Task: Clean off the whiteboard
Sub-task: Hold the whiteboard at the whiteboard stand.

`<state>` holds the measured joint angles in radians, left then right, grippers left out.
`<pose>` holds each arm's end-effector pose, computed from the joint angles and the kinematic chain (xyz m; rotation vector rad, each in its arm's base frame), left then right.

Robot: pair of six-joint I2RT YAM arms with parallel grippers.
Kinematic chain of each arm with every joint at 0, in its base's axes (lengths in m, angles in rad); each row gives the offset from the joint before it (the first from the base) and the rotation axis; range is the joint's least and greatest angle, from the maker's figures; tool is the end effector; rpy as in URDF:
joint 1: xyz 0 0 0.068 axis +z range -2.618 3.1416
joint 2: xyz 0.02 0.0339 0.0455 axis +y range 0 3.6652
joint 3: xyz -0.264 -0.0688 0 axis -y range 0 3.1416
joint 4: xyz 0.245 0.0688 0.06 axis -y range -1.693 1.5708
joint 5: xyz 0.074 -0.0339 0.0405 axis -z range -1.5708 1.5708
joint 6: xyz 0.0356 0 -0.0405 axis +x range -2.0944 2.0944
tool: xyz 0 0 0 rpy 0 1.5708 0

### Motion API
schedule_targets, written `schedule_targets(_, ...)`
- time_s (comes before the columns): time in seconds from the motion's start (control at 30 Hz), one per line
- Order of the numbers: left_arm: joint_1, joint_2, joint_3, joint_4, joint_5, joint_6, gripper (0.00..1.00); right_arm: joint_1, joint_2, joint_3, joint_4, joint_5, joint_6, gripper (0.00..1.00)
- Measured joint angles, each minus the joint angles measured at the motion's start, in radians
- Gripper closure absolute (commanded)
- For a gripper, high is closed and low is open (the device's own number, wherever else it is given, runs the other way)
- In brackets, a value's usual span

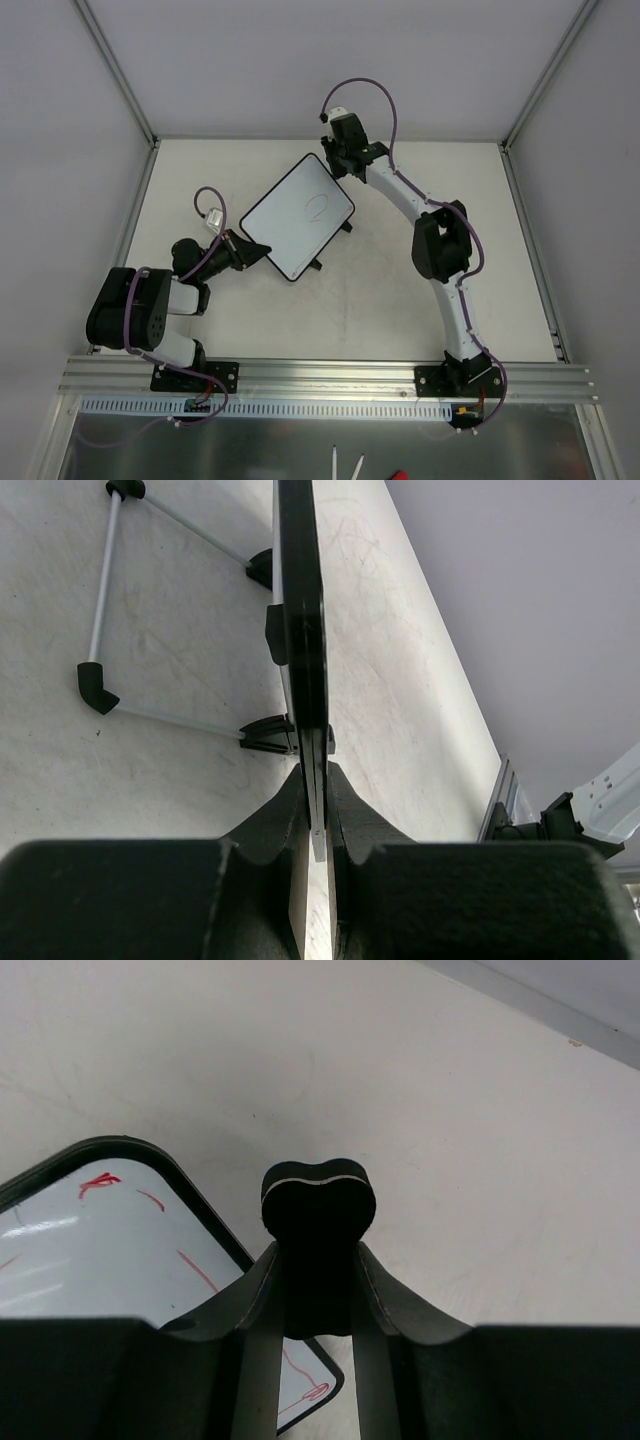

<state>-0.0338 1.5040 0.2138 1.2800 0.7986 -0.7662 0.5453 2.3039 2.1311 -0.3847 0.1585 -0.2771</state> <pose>0.2257 -0.0332 0.1571 0.0508 1.7234 -1.2316 0.4654 0.2758 0.2689 -0.7612 1.9792 -0.0095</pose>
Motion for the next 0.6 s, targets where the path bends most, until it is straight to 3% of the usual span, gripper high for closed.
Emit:
schedule_targets(0.2, 0.0, -0.066, -0.06, -0.002, -0.043, 0.0, 1.0, -0.02, -0.048, -0.103, 0.011, -0.006, 0.015, 1.0)
schedule_targets(0.3, -0.006, -0.1, -0.087, -0.002, -0.068, 0.0, 0.84, -0.038, -0.101, -0.203, 0.037, -0.01, 0.027, 1.0)
schedule_targets(0.6, -0.026, -0.107, -0.098, 0.004, -0.104, 0.005, 0.6, -0.064, -0.177, -0.299, 0.077, -0.021, 0.05, 1.0)
